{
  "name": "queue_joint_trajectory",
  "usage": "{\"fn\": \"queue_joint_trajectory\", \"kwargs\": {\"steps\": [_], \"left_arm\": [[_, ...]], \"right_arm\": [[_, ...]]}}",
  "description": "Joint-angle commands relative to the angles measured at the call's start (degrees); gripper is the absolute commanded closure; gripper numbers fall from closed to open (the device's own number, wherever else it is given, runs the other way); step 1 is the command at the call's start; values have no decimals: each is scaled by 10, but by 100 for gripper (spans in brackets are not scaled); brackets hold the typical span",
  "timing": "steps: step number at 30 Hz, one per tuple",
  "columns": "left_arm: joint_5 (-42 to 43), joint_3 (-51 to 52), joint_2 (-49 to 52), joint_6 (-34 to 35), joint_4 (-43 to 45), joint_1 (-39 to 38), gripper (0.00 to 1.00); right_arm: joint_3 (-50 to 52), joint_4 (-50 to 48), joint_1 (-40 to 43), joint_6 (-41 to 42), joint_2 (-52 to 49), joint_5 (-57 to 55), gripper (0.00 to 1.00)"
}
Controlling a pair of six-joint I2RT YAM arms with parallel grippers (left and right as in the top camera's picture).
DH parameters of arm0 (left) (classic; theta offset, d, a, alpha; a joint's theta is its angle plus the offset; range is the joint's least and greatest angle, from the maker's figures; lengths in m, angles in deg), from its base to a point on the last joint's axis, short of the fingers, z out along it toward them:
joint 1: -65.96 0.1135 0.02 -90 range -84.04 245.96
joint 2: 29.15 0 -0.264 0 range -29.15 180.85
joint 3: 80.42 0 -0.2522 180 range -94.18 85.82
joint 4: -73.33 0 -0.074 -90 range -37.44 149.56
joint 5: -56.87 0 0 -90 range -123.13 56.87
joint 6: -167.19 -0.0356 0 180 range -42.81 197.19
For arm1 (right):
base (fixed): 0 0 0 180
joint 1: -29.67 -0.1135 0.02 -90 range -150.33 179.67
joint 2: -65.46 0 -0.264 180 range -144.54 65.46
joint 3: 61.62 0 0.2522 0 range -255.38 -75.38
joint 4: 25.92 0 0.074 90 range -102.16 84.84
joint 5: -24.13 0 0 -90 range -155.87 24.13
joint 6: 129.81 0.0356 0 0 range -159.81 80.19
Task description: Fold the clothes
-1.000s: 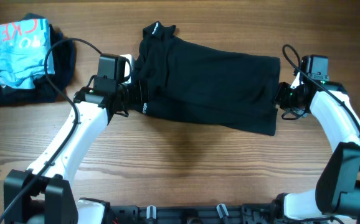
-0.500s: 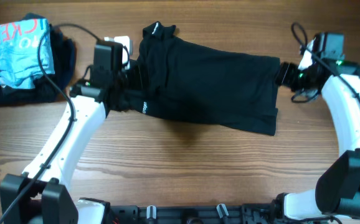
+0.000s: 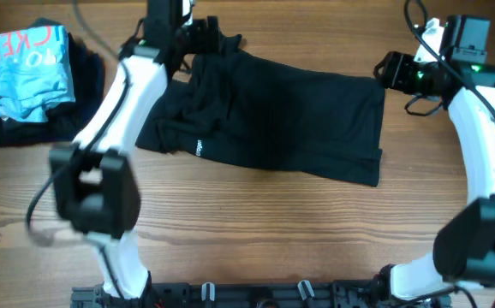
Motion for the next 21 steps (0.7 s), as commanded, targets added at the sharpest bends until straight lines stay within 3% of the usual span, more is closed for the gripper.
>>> {"fn": "queue_joint_trajectory", "kwargs": {"steps": [1, 16, 21], "left_arm": [[-5, -82, 94, -47, 11, 1, 4], [23, -101, 207, -86, 78, -13, 14], [20, -101, 219, -95, 81, -24, 22]], "right_arm": [[-8, -6, -6, -19, -44, 30, 20], [-8, -10, -12, -20, -76, 20, 21], [-8, -10, -12, -18, -76, 3, 21]]}}
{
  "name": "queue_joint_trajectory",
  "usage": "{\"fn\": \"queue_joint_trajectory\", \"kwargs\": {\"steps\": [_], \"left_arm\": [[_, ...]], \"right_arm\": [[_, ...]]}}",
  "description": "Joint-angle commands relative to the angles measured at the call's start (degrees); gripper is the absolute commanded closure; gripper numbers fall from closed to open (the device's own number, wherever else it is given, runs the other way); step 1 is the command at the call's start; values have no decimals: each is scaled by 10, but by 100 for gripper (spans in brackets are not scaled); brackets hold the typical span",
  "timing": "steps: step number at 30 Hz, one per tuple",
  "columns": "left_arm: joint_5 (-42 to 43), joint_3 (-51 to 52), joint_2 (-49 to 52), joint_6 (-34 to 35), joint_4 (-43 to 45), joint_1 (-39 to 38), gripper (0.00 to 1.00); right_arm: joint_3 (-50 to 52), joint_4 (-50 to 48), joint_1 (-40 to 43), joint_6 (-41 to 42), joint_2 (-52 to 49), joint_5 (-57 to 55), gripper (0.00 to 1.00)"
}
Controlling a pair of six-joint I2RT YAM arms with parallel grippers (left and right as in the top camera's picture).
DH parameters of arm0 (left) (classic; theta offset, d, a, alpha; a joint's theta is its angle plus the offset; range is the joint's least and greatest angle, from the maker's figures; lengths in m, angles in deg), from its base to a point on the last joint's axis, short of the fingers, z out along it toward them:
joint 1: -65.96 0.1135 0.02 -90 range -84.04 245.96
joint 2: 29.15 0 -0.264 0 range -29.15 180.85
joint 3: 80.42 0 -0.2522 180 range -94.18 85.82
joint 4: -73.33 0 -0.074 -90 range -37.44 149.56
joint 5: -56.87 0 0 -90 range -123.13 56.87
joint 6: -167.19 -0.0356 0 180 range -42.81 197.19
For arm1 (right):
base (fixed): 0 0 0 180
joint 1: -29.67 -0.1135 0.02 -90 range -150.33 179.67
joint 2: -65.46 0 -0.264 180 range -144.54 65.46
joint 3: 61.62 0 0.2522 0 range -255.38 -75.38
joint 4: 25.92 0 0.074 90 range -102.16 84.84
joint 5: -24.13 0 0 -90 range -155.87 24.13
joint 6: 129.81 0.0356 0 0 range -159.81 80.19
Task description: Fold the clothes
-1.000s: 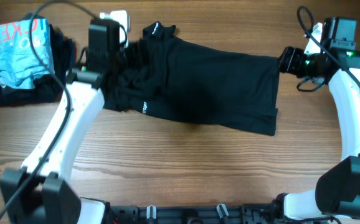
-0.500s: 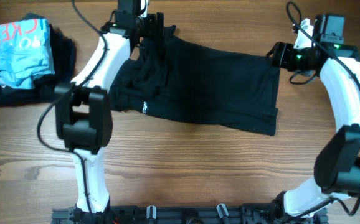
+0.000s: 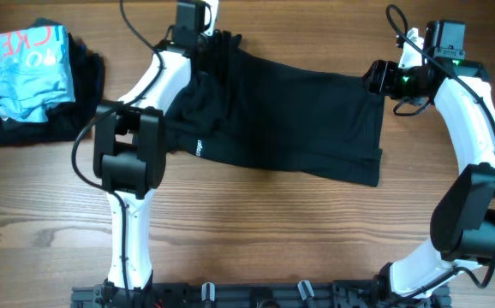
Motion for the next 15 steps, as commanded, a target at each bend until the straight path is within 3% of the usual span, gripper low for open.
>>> {"fn": "queue_joint_trajectory", "kwargs": {"steps": [1, 15], "left_arm": [[7, -12, 19, -26, 5, -13, 24], [-91, -12, 25, -23, 49, -24, 32]], "right_arm": [[-8, -3, -2, -6, -9, -8, 21], [-8, -3, -2, -8, -9, -19, 21]]}}
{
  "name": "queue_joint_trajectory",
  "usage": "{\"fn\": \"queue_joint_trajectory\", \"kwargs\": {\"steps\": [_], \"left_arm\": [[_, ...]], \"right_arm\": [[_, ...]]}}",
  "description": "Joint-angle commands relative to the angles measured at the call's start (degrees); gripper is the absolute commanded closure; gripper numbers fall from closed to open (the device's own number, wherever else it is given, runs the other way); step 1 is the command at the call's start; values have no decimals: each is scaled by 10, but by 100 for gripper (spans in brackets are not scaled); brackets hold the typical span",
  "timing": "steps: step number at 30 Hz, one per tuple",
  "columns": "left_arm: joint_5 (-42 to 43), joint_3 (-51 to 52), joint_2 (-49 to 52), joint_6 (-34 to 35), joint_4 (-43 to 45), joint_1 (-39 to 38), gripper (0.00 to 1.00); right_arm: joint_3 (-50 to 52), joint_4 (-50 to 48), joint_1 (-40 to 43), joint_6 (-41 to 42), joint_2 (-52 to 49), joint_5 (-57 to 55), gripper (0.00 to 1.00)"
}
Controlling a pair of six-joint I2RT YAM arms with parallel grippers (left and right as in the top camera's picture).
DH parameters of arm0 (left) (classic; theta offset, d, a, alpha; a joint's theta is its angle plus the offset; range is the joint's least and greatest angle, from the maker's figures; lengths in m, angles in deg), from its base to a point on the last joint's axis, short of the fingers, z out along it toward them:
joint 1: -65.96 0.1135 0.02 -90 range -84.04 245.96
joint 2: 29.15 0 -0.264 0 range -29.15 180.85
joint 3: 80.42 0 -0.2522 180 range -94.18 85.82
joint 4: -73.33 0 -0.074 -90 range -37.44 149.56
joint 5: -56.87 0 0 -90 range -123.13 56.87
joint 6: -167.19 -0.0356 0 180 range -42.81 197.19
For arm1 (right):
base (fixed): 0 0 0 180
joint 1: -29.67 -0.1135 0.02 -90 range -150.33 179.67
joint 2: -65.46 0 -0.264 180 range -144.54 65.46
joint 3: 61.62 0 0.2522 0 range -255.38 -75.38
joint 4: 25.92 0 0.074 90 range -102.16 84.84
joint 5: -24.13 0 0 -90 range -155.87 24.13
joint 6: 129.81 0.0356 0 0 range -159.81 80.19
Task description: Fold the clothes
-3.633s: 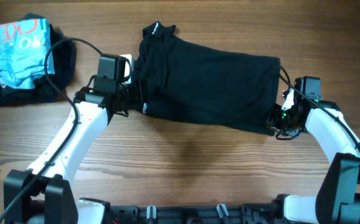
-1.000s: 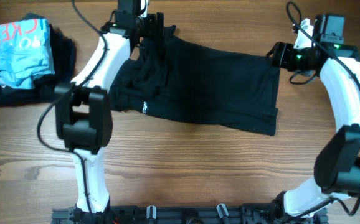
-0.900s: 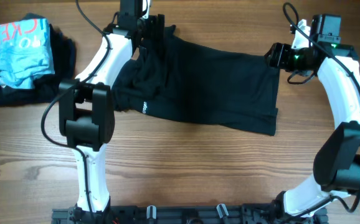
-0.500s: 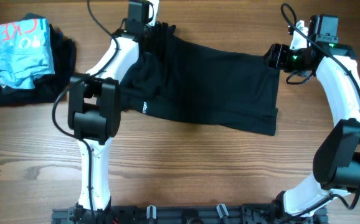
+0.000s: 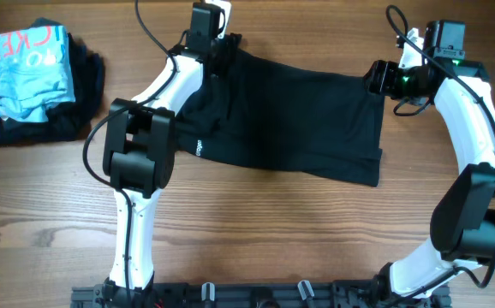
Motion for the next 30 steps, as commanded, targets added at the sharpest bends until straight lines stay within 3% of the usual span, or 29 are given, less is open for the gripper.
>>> {"fn": "queue_joint_trajectory", "kwargs": {"steps": [1, 10, 20, 25, 30], "left_arm": [[-31, -11, 7, -8, 4, 1, 33], [-31, -11, 7, 13, -21, 1, 48], [-31, -11, 7, 24, -19, 2, 96], [-113, -12, -7, 54, -10, 2, 96], [-126, -12, -55, 54, -15, 3, 96]], "right_arm": [[-8, -3, -2, -8, -9, -12, 21], [-8, -3, -2, -8, -9, -12, 21], [-8, 10, -2, -8, -9, -12, 21], [-8, 12, -2, -8, -9, -14, 22], [-8, 13, -2, -6, -9, -14, 23]]}}
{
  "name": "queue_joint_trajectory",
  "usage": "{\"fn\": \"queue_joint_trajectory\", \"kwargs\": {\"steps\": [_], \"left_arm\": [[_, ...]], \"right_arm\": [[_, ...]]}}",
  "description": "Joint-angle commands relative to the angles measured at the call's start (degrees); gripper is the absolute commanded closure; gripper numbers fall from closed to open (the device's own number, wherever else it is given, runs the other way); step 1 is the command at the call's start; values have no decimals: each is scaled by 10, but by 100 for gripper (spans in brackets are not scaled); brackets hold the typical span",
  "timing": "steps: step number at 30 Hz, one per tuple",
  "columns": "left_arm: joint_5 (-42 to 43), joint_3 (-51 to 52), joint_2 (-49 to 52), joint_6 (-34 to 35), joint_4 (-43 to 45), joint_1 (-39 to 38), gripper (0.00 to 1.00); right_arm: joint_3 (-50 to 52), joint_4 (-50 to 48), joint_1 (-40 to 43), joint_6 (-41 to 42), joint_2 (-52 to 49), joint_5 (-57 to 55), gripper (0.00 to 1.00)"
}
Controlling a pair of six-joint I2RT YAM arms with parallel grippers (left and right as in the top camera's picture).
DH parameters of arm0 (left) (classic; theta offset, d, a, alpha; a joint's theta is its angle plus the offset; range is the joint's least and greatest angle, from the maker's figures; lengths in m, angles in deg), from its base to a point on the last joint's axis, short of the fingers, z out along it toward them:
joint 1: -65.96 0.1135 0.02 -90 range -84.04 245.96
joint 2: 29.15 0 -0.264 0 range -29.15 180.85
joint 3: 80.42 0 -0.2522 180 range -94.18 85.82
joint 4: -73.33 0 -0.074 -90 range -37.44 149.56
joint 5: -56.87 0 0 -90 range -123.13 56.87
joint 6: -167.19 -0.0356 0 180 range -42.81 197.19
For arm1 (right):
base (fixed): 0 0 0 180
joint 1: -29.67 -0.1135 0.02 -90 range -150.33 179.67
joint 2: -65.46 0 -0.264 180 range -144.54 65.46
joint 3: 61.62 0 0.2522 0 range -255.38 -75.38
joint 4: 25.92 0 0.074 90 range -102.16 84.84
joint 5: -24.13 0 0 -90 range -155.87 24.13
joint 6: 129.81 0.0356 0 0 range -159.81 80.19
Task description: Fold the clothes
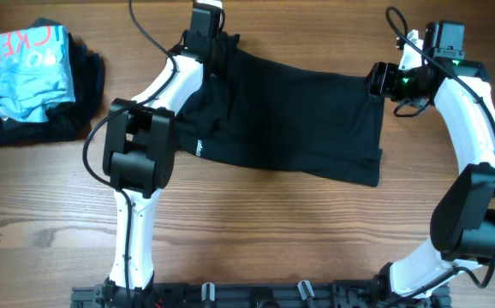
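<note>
A black garment (290, 115) lies spread flat across the middle of the table, its left part bunched and wrinkled, with a small white logo (199, 147) on that side. My left gripper (219, 44) is at the garment's far left corner, its dark fingers lost against the black cloth. My right gripper (374, 80) sits at the far right corner with its fingertips on the cloth edge, apparently closed on it. The cloth lies flat on the table at both corners.
A pile of other clothes (33, 77) sits at the far left, with a light blue piece with red lettering on top of dark ones. The wooden table (256, 231) shows in front of the garment. The arm bases stand at the near edge.
My left gripper has shifted slightly toward the far edge at the garment's far left corner. The right arm and the garment look unchanged.
First my left arm reached over the garment's left side, and my right gripper was just off the far right corner. Then the right gripper was at that corner and the left arm had swung toward the far left corner. Both have stayed there.
</note>
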Motion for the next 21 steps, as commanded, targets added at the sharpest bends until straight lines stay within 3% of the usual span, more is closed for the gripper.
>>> {"fn": "queue_joint_trajectory", "kwargs": {"steps": [1, 11, 21], "left_arm": [[-34, -12, -63, 18, -7, 3, 96], [-40, -12, -147, 130, -174, 4, 96], [-40, -11, -167, 147, -265, 4, 96]], "right_arm": [[-8, 2, -2, -1, -9, -7, 25], [5, 10, -2, 12, -9, -7, 29], [22, -36, -2, 15, -62, -9, 29]]}}
